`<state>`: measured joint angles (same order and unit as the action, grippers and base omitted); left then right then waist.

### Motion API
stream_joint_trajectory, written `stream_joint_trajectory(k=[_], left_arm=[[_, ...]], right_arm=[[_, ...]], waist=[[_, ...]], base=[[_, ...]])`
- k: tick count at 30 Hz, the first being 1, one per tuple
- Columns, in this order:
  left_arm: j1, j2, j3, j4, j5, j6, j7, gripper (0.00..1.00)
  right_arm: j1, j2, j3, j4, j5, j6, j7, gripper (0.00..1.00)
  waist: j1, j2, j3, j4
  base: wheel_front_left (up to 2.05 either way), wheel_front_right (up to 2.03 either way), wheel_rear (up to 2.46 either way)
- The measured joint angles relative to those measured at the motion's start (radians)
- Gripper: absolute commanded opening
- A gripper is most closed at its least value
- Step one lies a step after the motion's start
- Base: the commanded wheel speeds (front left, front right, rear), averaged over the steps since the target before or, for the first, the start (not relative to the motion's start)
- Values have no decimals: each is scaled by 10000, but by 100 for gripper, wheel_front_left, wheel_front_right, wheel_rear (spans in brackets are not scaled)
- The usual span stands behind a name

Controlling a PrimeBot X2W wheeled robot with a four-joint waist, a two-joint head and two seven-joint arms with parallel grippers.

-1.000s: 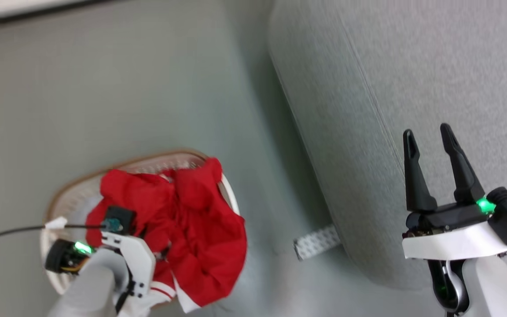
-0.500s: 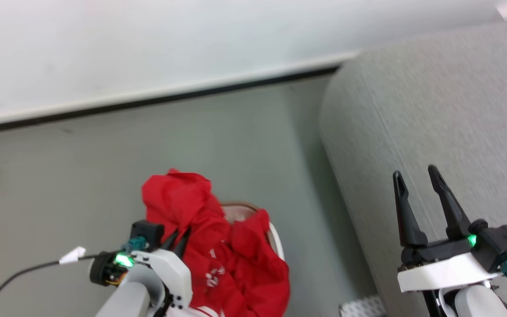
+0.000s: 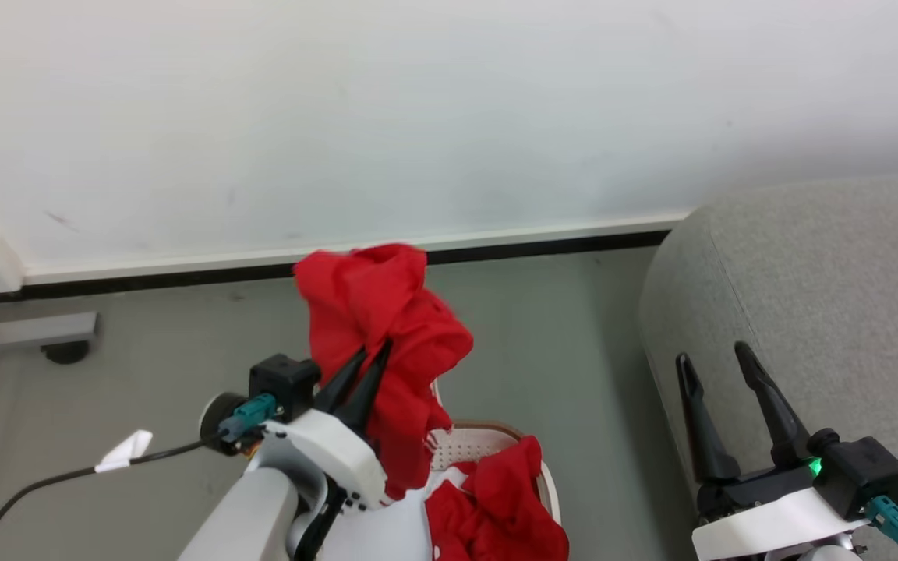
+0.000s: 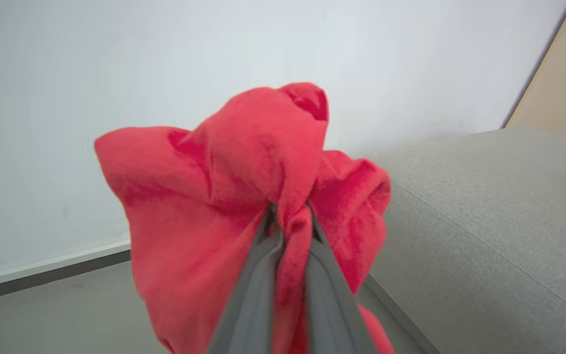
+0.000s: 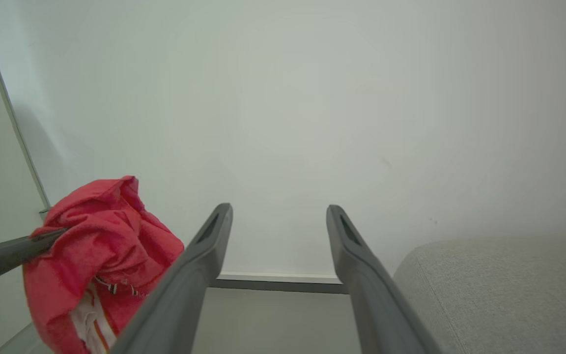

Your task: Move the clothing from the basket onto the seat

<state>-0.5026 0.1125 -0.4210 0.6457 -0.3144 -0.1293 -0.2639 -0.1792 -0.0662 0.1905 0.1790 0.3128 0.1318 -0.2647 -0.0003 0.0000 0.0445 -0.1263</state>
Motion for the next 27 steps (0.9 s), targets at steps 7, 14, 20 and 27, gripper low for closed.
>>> stream_joint_trajectory(k=[7,14,20,27], left_arm=[[-168,71,-314,-1168,-380,-13,2,0],[-653,67,-481,-2173,-431,38,414,0],[-679,138,-468,-2671,-571,171,704,0],[-668,123,-548,-2880,-639,244,903,0]], right_arm=[[141,10,456,111,301,0,-2,100],[174,-54,991,167,485,0,-2,100],[174,-144,1409,167,589,0,0,100],[125,-332,2343,341,704,0,-2,100]], waist=[[0,0,-341,275],[1,0,-483,370],[2,1,-488,322],[2,1,-459,382]], base=[[0,0,0],[0,0,0],[0,0,0],[0,0,0]])
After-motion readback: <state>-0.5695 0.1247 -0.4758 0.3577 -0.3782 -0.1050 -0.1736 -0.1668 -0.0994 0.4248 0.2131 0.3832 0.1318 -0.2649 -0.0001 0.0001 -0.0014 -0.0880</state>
